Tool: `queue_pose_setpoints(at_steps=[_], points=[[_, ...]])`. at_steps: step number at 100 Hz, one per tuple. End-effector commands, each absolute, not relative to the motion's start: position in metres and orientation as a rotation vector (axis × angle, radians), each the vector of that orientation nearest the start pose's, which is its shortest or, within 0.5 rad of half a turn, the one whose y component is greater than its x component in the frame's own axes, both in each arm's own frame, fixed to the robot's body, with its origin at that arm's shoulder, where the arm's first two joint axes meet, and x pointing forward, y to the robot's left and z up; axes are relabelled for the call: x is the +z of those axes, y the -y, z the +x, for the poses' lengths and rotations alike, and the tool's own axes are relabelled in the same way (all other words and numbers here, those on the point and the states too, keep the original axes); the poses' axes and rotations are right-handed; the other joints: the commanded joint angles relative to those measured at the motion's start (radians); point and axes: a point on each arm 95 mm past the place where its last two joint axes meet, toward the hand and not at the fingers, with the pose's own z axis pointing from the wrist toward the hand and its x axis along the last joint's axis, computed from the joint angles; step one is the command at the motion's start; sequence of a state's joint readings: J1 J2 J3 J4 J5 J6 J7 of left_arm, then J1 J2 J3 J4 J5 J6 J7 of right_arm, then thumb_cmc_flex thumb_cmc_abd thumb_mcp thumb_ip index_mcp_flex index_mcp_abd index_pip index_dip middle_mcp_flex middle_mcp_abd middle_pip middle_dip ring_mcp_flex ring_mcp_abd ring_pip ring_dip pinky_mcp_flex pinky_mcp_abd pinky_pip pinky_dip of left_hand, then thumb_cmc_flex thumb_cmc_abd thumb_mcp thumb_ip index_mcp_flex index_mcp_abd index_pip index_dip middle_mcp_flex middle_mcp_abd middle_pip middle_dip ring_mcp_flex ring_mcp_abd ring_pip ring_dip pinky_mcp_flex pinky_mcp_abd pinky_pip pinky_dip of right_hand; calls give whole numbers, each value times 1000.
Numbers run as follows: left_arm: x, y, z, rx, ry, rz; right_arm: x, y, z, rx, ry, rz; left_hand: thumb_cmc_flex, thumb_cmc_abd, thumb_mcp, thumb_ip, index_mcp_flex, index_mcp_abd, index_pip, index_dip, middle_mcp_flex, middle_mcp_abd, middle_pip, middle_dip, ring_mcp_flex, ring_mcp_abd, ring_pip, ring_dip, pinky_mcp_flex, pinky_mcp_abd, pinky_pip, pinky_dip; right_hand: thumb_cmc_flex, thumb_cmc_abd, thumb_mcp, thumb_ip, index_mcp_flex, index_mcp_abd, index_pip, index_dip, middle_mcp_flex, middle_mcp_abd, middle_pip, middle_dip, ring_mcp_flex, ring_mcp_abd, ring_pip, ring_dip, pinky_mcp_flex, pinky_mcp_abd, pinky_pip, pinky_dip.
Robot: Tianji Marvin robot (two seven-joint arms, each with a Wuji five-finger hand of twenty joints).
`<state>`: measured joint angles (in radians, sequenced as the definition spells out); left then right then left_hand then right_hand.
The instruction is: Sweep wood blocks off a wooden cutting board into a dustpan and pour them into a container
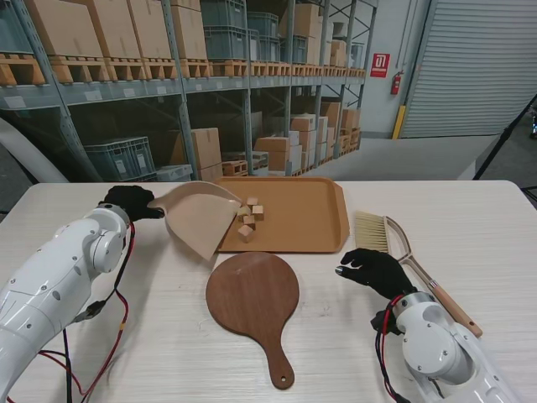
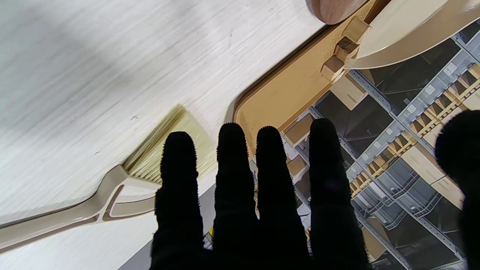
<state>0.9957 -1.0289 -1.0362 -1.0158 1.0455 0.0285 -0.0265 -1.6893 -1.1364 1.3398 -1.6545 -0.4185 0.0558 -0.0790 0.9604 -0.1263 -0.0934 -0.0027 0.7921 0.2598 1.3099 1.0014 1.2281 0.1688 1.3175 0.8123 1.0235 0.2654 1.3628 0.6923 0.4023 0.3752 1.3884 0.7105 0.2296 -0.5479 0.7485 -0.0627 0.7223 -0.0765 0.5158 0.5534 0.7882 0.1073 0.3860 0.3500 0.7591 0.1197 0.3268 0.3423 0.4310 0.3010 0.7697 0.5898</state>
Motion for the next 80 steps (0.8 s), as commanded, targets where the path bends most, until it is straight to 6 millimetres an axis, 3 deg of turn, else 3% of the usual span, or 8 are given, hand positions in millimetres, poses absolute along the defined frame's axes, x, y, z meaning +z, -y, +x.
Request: queue_pose_setpoints(at_steps=[1,37,80], points=[[-280,-115,549,-1030,-1494,-1138,-336,31,378,-2278,1294,-2427,145,205,82,4,67,38,76,-6,69,-77,89,0,54,-107,4,-7,1,4,23,29,23,11,-28,17,11,-6,9,12,23,-3,17,11,20,-1,20,12,3,37,16,21],[-279,-125,530,-1036,-1424,-1163,-336,31,379,-2290,1270,-2438,141,206,81,3,67,31,76,-8,69,-77,89,-1,54,-108,3,-9,2,3,25,29,23,12,-29,17,8,-9,7,12,24,-4,18,11,20,-1,21,13,3,37,16,21],[-295,-149,467,-999,-1216,-1240,-336,31,380,-2308,1229,-2453,139,203,82,3,69,29,76,-8,70,-81,89,-2,59,-107,3,-9,3,8,26,29,27,13,-31,17,7,-8,7,12,25,-3,19,11,20,0,22,13,3,37,17,21]])
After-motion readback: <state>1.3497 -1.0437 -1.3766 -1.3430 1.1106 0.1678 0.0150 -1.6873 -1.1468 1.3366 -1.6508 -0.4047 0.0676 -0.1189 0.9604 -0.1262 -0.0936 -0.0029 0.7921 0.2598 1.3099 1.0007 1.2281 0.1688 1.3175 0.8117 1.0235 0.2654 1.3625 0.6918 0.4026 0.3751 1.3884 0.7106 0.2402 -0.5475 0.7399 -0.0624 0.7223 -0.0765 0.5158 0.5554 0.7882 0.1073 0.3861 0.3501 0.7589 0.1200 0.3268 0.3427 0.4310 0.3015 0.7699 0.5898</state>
